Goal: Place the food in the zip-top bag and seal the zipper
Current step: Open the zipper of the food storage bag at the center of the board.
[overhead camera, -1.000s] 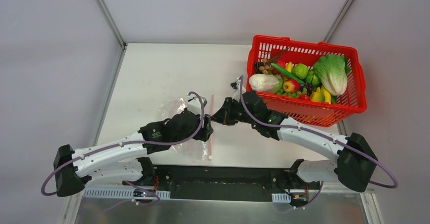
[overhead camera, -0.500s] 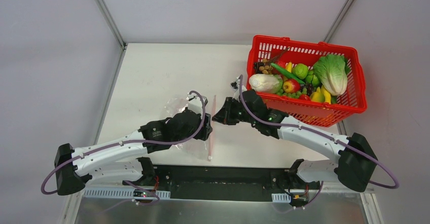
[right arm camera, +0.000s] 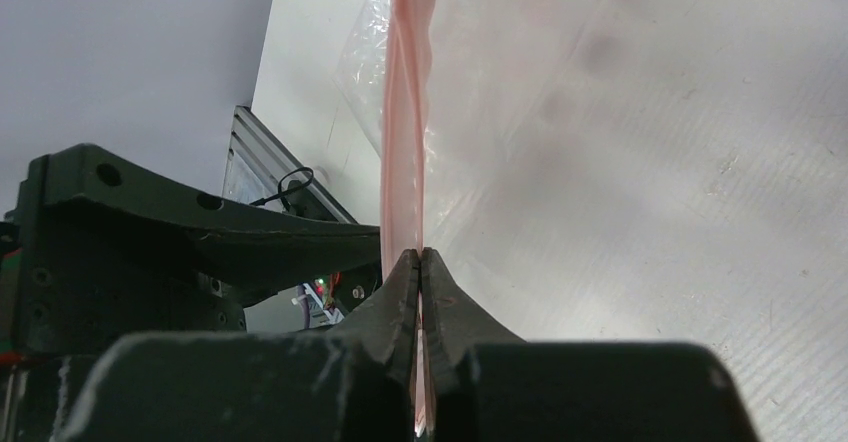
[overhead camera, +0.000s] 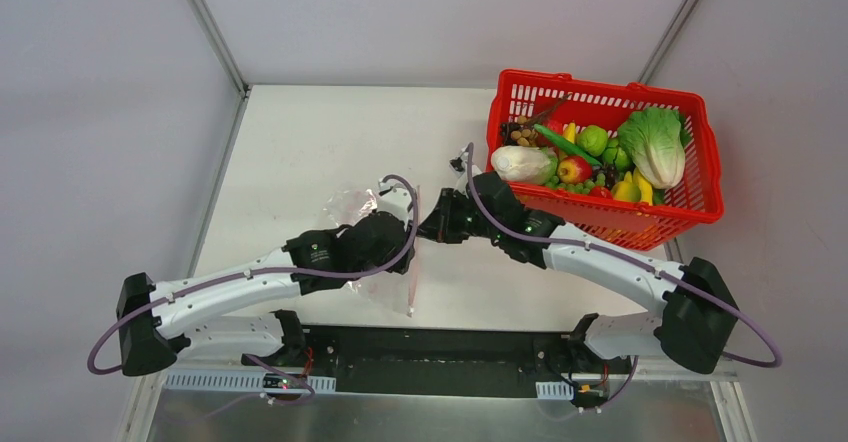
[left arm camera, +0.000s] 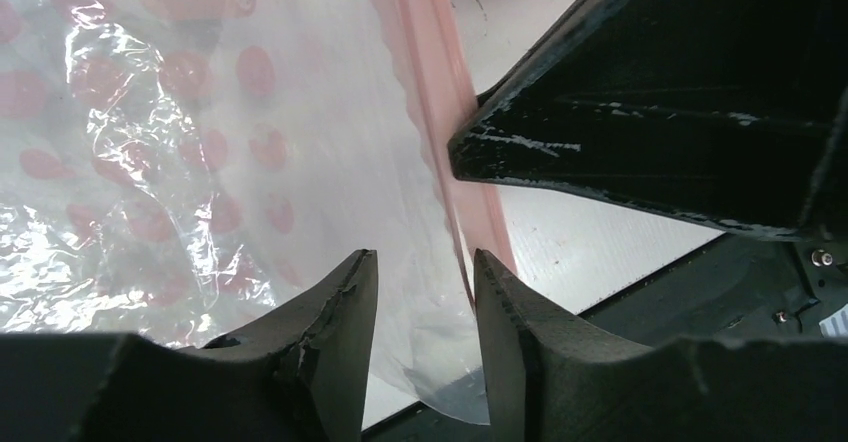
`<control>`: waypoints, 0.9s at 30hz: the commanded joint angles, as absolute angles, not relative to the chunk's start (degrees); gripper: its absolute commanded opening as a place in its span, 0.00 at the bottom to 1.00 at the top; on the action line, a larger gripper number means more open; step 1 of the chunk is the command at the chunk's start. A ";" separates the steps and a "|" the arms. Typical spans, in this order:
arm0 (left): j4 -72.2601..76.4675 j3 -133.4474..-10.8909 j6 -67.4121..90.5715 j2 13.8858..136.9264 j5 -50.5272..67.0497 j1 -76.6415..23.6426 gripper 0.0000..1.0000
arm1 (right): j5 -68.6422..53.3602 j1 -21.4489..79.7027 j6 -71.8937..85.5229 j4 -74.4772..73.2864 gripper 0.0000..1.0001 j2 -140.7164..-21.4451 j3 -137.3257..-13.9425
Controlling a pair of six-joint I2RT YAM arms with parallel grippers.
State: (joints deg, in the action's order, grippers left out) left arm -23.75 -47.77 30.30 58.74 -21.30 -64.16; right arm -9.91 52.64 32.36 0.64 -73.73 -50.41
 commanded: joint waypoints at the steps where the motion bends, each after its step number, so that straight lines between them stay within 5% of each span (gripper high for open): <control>1: -27.06 -52.90 29.09 61.00 -22.36 -65.46 0.38 | -10.40 52.89 33.14 0.62 0.00 -74.69 -53.71; 8: -29.06 -53.61 30.81 62.35 -22.58 -66.47 0.19 | -8.67 52.89 34.53 0.92 0.00 -74.71 -53.48; 21: -28.49 -52.61 32.37 63.15 -24.46 -66.47 0.19 | -10.19 52.82 34.42 1.71 0.00 -73.41 -52.66; 27: -25.77 -49.57 33.29 60.20 -25.71 -66.45 0.00 | -9.84 52.82 33.85 1.58 0.00 -73.56 -51.91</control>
State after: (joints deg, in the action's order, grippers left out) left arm -27.42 -51.24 32.36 62.87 -24.10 -66.06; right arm -9.63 52.64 33.89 0.21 -74.76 -51.29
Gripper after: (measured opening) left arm 0.023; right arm 0.007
